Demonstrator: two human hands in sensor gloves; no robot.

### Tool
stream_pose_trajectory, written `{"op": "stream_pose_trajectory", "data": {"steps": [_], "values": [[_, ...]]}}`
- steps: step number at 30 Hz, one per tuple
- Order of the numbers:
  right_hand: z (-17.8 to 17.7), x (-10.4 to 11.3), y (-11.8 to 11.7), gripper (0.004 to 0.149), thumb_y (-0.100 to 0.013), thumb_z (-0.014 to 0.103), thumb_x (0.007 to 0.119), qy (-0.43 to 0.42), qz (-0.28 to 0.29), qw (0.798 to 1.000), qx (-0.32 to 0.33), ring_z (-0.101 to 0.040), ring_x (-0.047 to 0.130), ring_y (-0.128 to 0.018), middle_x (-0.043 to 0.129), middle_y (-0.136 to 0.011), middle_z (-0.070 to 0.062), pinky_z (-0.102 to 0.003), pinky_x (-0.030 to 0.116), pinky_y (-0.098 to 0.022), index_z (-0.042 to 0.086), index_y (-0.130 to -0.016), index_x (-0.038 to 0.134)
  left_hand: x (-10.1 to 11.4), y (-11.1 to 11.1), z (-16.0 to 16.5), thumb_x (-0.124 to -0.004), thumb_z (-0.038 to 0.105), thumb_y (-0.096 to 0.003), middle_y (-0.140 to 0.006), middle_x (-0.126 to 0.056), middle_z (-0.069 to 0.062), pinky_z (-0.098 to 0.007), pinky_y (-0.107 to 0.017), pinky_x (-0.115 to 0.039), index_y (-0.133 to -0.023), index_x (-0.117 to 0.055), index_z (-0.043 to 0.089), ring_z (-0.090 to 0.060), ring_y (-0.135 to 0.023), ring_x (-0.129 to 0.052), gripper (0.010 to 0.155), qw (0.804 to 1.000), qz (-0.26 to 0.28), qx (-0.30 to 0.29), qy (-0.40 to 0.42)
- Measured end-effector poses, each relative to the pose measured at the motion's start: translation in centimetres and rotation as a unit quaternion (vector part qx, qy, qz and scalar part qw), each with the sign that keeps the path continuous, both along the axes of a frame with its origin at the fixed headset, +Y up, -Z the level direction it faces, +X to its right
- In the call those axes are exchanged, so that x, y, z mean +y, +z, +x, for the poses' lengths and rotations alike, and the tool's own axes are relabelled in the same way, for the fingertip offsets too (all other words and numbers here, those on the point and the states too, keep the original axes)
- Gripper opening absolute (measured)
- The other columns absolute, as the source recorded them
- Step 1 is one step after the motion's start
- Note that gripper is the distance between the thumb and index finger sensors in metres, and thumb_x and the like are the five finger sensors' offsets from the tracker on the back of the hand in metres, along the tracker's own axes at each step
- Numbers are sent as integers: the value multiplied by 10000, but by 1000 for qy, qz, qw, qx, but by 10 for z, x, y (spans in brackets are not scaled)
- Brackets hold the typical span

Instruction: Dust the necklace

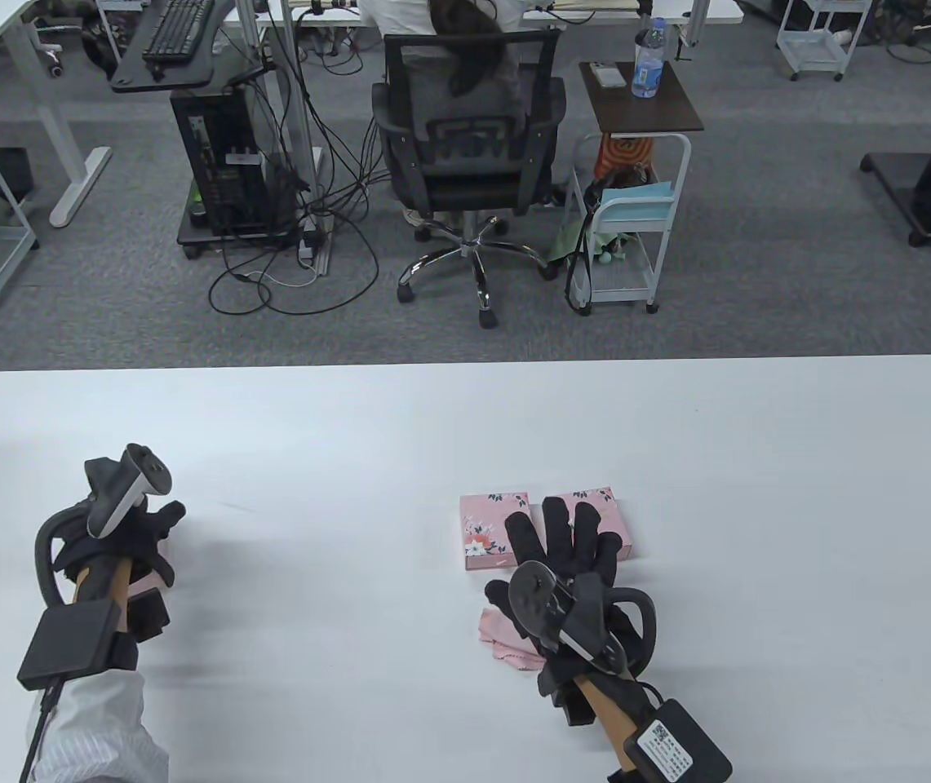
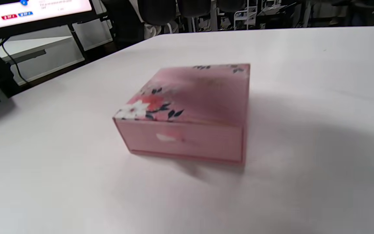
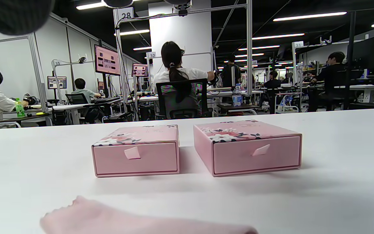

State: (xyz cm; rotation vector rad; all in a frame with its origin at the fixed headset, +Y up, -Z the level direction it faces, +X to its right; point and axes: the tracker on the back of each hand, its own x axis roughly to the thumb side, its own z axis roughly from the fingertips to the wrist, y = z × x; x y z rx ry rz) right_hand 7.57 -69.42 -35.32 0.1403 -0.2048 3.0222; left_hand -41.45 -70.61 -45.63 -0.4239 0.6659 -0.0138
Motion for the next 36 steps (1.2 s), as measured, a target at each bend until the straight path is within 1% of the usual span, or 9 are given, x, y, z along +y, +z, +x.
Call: {"op": "stream_pose_trajectory", "data": {"steps": [3,6,9,10,13,17,20,27,36], "values": [[1,-3,-1,788,-463,676,612,2,-6,1000,-1,-467,138,-1133,134,-1234,-97,-637,245,-816,414,-1101,230,-23,-1,-7,-524,738,-439,-1352,-257,-43,-631,-885,-351,-1238,-219,337,-361,-1262,-382,945,1000,2,17,11],[2,-6,-3,795,-454,694,585,1,-14,1000,-3,-458,115,-1135,112,-1233,-87,-637,229,-817,420,-1098,208,-41,-1,-10,-523,773,-414,-1346,-124,-82,-670,-868,-369,-1226,-90,329,-447,-1253,-319,1021,1000,-25,17,1],[2,-9,-3,799,-440,706,551,-2,-18,1000,-1,-453,104,-1135,103,-1233,-82,-636,220,-817,421,-1099,200,-51,1,-14,-537,770,-424,-1336,-105,-100,-667,-854,-453,-1209,-44,317,-459,-1237,-422,1033,999,-27,27,19],[2,-9,-3,798,-437,709,541,-2,-19,1000,-1,-453,101,-1136,101,-1233,-81,-637,218,-817,422,-1099,199,-54,2,-15,-548,764,-428,-1333,-104,-91,-659,-851,-476,-1210,-56,319,-467,-1231,-419,1026,999,-23,28,23],[2,-10,-4,800,-431,714,526,-5,-24,1000,1,-452,99,-1135,102,-1233,-81,-637,216,-817,422,-1100,197,-55,4,-14,-593,745,-441,-1333,-178,-68,-574,-835,-615,-1212,-113,336,-432,-1209,-537,996,1000,6,17,-24],[0,-10,-3,800,-433,713,529,-7,-29,1000,5,-455,100,-1134,102,-1232,-84,-638,216,-816,421,-1100,198,-52,8,-8,-608,741,-444,-1325,-267,-60,-558,-805,-670,-1211,-229,355,-437,-1175,-606,939,999,29,10,-31],[-1,-11,-2,801,-436,710,538,1,-30,1000,9,-459,105,-1132,103,-1232,-88,-639,220,-815,417,-1101,201,-46,11,3,-612,740,-443,-1316,-362,-62,-559,-775,-688,-1213,-332,333,-458,-1134,-665,914,998,45,-15,-48],[-5,-12,-1,800,-446,703,552,5,-36,999,20,-468,110,-1127,109,-1231,-101,-642,226,-811,407,-1105,209,-32,23,59,-592,751,-449,-1304,-406,-84,-556,-743,-705,-1211,-371,315,-482,-1095,-690,906,993,61,-75,-61],[-7,-14,0,797,-451,697,560,16,-42,999,24,-474,112,-1124,113,-1230,-107,-643,228,-809,401,-1107,219,-40,49,157,-567,762,-455,-1295,-441,-99,-544,-725,-717,-1210,-404,308,-500,-1064,-714,896,986,62,-149,-52]]}}
